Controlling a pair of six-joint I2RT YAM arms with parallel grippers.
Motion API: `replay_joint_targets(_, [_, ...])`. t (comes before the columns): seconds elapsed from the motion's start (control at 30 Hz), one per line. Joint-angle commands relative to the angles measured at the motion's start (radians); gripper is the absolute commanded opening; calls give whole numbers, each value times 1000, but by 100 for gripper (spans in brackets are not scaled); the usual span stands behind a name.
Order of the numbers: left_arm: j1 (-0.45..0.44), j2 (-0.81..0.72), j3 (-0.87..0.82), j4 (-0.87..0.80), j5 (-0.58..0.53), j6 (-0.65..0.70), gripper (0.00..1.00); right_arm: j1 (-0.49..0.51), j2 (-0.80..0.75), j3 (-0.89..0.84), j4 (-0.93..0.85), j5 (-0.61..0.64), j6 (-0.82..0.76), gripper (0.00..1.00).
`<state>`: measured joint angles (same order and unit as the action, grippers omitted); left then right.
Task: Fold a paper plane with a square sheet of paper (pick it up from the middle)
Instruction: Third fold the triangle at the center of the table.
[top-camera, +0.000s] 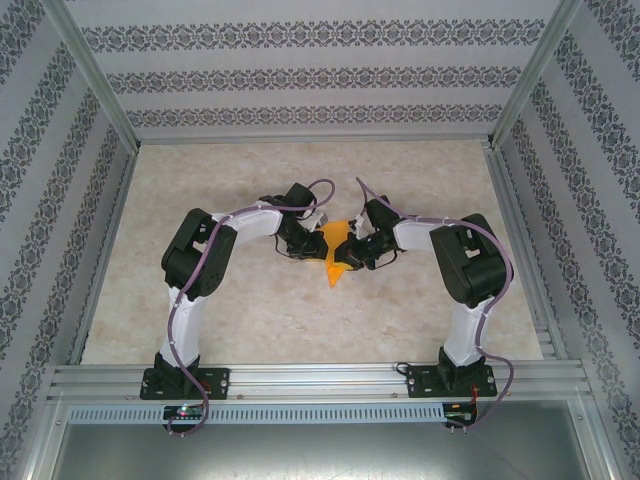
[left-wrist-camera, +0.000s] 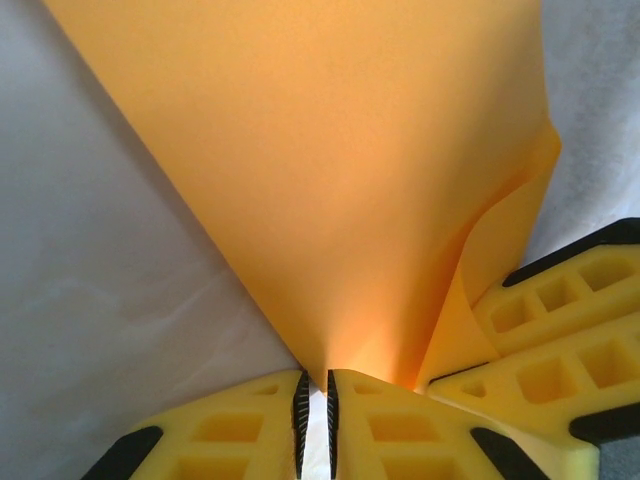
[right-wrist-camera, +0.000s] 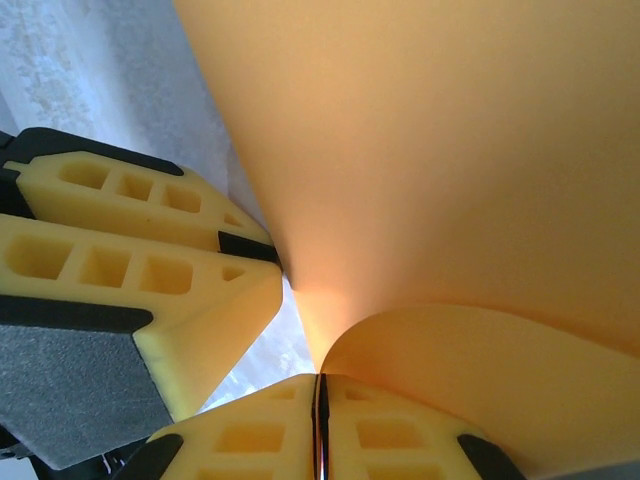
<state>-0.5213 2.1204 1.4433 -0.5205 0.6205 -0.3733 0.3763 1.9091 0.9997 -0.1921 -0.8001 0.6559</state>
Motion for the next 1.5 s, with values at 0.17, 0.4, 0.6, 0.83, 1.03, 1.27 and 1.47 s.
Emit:
replay_joint_targets(0.17, [-5,54,-11,14,-6,17,18,8,31,27,8,19,7,11])
replay_joint_targets(0.4, [-5,55,-15,15,-7,18,18,6,39,31,20,19,14,11])
replay_joint_targets(0.6, [-5,59,-18,14,-7,16,18,7,42,39,31,14,22,11])
replay_joint_targets(0.83, [-6,55,-22,14,-7,16,18,7,61,42,36,14,25,11])
replay_joint_targets(1.03, [-6,54,-24,13,-7,17,18,5,72,40,47,15,28,12])
replay_joint_targets(1.27, [-5,25,-12,8,-9,12,18,4,91,53,-14,51,-5,12])
replay_joint_targets(1.47, [14,-9,49,-13,-44,7,18,5,87,47,-76,92,-45,12])
